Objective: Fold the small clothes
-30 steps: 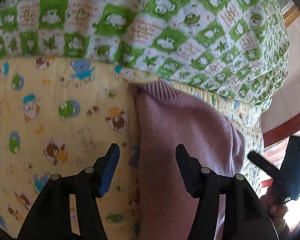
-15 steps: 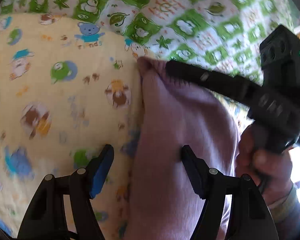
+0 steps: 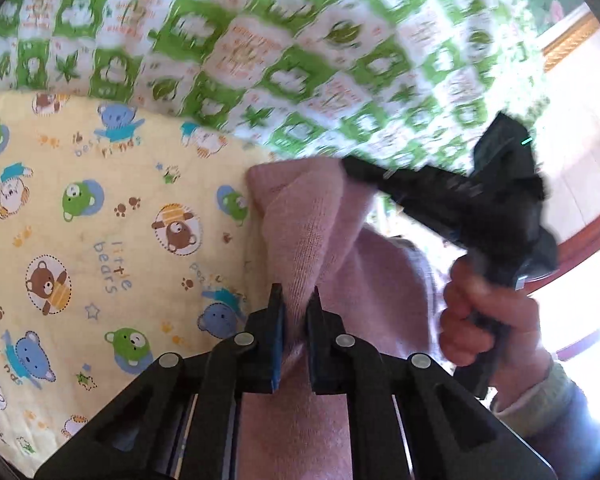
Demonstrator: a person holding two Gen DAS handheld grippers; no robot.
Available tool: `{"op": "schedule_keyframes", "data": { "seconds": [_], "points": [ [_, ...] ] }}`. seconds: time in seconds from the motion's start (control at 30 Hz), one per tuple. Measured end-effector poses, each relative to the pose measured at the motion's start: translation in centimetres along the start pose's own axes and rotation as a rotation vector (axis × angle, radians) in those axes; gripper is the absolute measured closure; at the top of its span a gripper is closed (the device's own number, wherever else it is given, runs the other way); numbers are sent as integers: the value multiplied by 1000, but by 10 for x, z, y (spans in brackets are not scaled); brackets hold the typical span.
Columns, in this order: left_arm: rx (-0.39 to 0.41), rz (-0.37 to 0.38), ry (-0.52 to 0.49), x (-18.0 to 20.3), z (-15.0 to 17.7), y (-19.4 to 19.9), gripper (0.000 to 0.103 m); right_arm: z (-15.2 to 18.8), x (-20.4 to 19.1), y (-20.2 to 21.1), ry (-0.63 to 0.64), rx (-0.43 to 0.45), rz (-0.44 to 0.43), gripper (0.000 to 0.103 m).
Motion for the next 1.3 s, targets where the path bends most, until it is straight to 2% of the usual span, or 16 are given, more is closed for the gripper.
{"op": "schedule_keyframes", "data": {
  "seconds": [0.07,0.2,0.27,0.3,0.33,0.37,0.4,0.43,0.47,0.57,0.7,0.77,0.87,0.97,1.1,1.3],
  "points": [
    [0,-50,5,-1,-2,3,95,8,8,-1,-19,-3,17,99],
    [16,-127,128,-34,-2,11,93,15,25,10,-150,47,-36,96],
    [18,-130,181,-56,-4,22,92,20,26,22,-180,66,-5,96],
    [16,-120,196,-60,0,28,87,25,25,30,-186,69,-22,96],
    [14,-110,203,-62,5,33,84,32,23,41,-190,75,-47,90],
    [14,-104,199,-62,11,39,77,37,23,51,-184,80,-45,76],
    [10,-108,196,-61,17,43,67,47,21,63,-168,88,-24,66],
    [1,-106,195,-60,27,50,63,57,20,74,-156,98,-5,50],
    [-7,-95,194,-57,35,57,57,68,21,85,-149,114,2,48],
    [-62,-78,182,-39,66,66,44,107,24,115,-137,121,37,48],
    [-142,-107,132,-25,115,66,37,159,28,138,-163,109,102,48],
    [-160,-113,125,-19,134,67,37,187,42,152,-195,92,139,48],
    [-167,-97,168,-17,152,67,35,223,56,161,-289,84,138,48],
    [-168,-108,180,-14,161,67,34,245,61,165,-333,88,150,48],
    [-177,-129,144,-5,154,56,34,248,50,167,-323,103,136,48],
    [-173,-152,130,0,142,49,31,226,45,154,-272,122,135,48]
  ]
}}
Point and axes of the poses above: each gripper's, at about its wrist camera, not at the fingertips, and y roughly against the way its jaws point, x to its right, z to its underside, the point moved 2 cm from there along -y, roughly the way its jaws point, and after that the axes turned 7 degrees about z, right-handed, at the moved point
